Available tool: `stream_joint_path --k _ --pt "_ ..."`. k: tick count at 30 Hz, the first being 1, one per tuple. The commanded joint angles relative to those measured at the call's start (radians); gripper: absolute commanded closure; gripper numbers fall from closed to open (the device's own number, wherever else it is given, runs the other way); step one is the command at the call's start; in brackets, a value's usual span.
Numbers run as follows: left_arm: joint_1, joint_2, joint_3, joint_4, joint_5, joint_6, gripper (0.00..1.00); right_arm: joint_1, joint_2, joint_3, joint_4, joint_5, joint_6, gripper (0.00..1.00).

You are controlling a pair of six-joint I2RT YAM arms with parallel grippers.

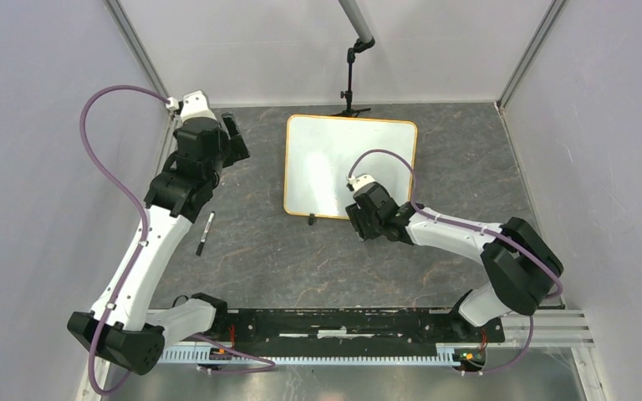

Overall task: Write a sentence on the whiteboard
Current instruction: Move the whiteboard to the center of the board.

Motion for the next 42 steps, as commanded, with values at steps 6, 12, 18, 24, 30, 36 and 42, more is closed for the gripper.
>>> stream_joint_path --k 6,12,18,24,30,36,42 --pt "0.005 -0.043 0.001 0.010 -0.009 -0.040 0.18 -0.040 0.095 0.064 0.016 0.060 0.043 0.46" --pt "0.005 -0.048 -0.017 0.015 0.013 -0.043 0.17 -0.062 0.079 0.036 0.071 0.064 0.013 0.47" --pt "0.006 -0.039 -0.016 0.020 0.020 -0.042 0.17 -0.104 0.075 0.030 0.116 0.053 -0.044 0.50" --pt "0.005 -0.034 -0.024 0.025 0.026 -0.042 0.17 -0.119 0.066 0.033 0.156 0.049 -0.075 0.48" --pt "0.005 -0.034 -0.033 0.032 0.018 -0.028 0.17 -0.124 0.079 0.038 0.188 0.051 -0.123 0.56" --pt "0.005 -0.035 -0.036 0.036 -0.002 -0.015 0.17 -0.153 0.070 0.014 0.161 0.019 -0.198 0.79" --pt "0.005 -0.033 -0.043 0.041 -0.016 0.005 0.16 -0.173 -0.022 -0.093 0.160 -0.080 -0.315 0.93"
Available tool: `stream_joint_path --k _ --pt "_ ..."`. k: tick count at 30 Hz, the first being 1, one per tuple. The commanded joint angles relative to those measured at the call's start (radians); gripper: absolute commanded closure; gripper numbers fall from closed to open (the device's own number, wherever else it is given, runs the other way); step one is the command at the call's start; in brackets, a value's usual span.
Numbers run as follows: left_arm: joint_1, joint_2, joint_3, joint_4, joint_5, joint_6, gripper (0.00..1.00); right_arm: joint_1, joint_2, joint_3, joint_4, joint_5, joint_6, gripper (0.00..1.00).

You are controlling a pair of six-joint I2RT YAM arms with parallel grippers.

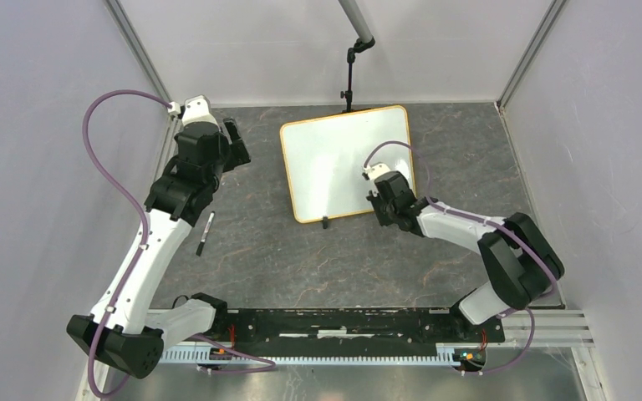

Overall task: Write a sentence on the whiteboard
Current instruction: Move the whiteboard to the center of the board.

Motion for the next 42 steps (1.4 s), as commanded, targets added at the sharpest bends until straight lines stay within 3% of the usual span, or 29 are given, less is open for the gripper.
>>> stream_joint_path --k 1,4,19,30,32,34,38,42 --pt "0.005 -0.005 -0.010 0.046 -0.038 0.009 0.16 -0.003 -0.106 -0.088 0.004 -0.089 -0.167 0.94" --pt "0.005 -0.004 -0.012 0.048 -0.041 0.013 0.16 -0.008 -0.154 -0.130 -0.004 -0.153 -0.239 1.00" --pt "0.008 0.019 0.008 0.063 -0.079 0.040 0.14 -0.012 -0.312 -0.239 -0.128 -0.363 -0.467 1.00" --pt "0.007 0.038 0.022 0.073 -0.093 0.049 0.13 0.035 -0.351 -0.194 -0.275 -0.383 -0.464 1.00" --pt "0.007 0.040 0.024 0.074 -0.091 0.047 0.13 0.049 -0.353 -0.184 -0.298 -0.376 -0.463 0.89" --pt "0.007 0.042 0.025 0.074 -0.089 0.047 0.13 0.051 -0.359 -0.171 -0.330 -0.390 -0.463 0.73" --pt "0.008 0.047 0.025 0.074 -0.072 0.056 0.13 0.051 -0.384 -0.138 -0.390 -0.448 -0.488 0.61" --pt "0.010 0.058 0.038 0.062 -0.005 0.089 0.11 0.029 -0.440 -0.079 -0.428 -0.487 -0.553 0.41"
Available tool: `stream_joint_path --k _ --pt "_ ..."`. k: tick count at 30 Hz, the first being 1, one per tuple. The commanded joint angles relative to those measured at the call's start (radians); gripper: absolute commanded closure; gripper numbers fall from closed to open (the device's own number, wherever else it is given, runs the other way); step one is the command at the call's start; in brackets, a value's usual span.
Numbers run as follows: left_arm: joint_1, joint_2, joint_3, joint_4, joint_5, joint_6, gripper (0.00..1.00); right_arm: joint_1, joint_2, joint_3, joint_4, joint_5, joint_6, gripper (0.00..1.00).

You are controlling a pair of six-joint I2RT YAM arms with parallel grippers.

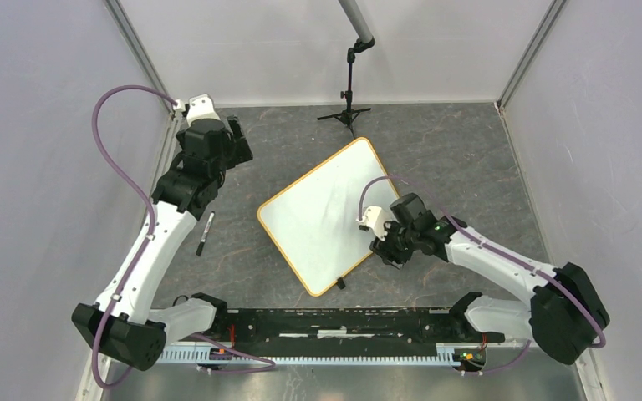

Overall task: Write a sentence on the whiteboard
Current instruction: Move the whiteboard to the center of the board.

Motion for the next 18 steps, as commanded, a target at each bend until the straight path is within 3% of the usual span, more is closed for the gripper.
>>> stream_joint_path --k 1,6,10,14,18 --pt "0.009 0.021 0.058 0.025 0.082 0.085 0.11 -0.039 -0.083 0.110 -0.052 -0.102 -0.089 0.40" --pt "0.028 0.052 0.089 0.015 0.240 0.168 0.09 -0.188 -0.104 0.128 -0.008 -0.198 -0.067 0.43" --pt "0.094 0.120 0.146 -0.031 0.425 0.256 0.05 -0.313 -0.070 0.219 -0.028 -0.298 -0.107 0.16" --pt "0.209 0.228 0.185 -0.026 0.729 0.329 0.08 -0.498 0.002 0.359 -0.052 -0.472 -0.116 0.19" --pt "0.227 0.398 0.269 -0.049 0.953 0.435 0.17 -0.649 0.092 0.463 -0.044 -0.620 -0.072 0.19"
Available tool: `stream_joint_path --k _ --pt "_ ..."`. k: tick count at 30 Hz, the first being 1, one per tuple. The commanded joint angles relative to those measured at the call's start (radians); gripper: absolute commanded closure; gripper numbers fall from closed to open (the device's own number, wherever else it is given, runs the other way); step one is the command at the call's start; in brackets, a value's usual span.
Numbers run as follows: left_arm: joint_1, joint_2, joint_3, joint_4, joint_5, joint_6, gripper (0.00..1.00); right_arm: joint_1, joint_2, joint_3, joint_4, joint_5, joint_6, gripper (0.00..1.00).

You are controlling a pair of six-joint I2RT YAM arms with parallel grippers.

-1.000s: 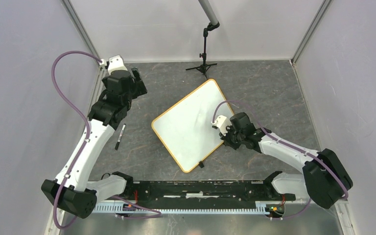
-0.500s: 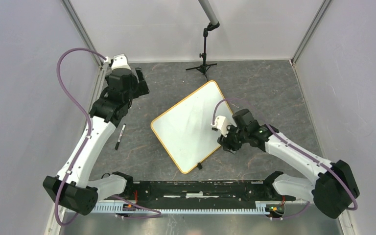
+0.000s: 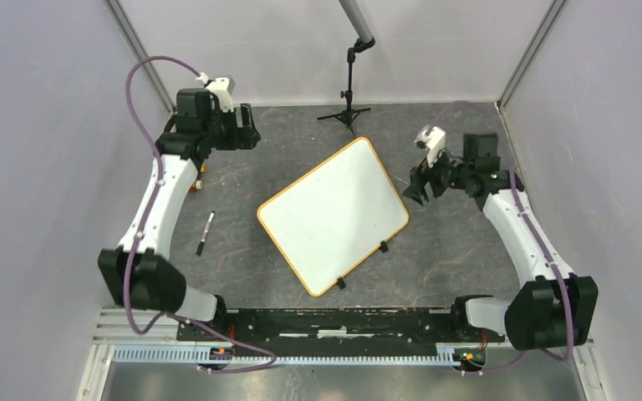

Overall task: Write a sentence on the whiteboard
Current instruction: Move the whiteboard to the center of the board.

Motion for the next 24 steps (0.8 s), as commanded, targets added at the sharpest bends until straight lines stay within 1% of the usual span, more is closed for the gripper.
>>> stream_joint_path --k 1,3,5,6,9,13,19,24 --pt "0.012 0.169 0.104 -0.021 0.362 0.167 0.20 -0.147 0.085 0.112 0.030 -0.209 0.036 0.19" --pt "0.011 0.257 0.145 -0.043 0.446 0.181 0.25 -0.193 0.141 0.142 0.061 -0.216 0.081 0.22" --pt "0.008 0.330 0.168 -0.043 0.493 0.164 0.30 -0.224 0.204 0.184 0.064 -0.217 0.111 0.25" --pt "0.007 0.369 0.175 -0.044 0.522 0.160 0.35 -0.239 0.236 0.201 0.064 -0.219 0.126 0.26" --pt "0.006 0.471 0.196 -0.053 0.612 0.157 0.41 -0.265 0.290 0.220 0.067 -0.245 0.150 0.26" --pt "-0.014 0.602 0.225 -0.101 0.759 0.186 0.42 -0.274 0.284 0.183 0.081 -0.247 0.147 0.26" --pt "-0.058 0.752 0.235 -0.105 0.850 0.179 0.42 -0.276 0.276 0.153 0.054 -0.244 0.128 0.26" --pt "-0.101 0.831 0.252 -0.103 0.905 0.195 0.43 -0.281 0.273 0.157 0.020 -0.238 0.108 0.26"
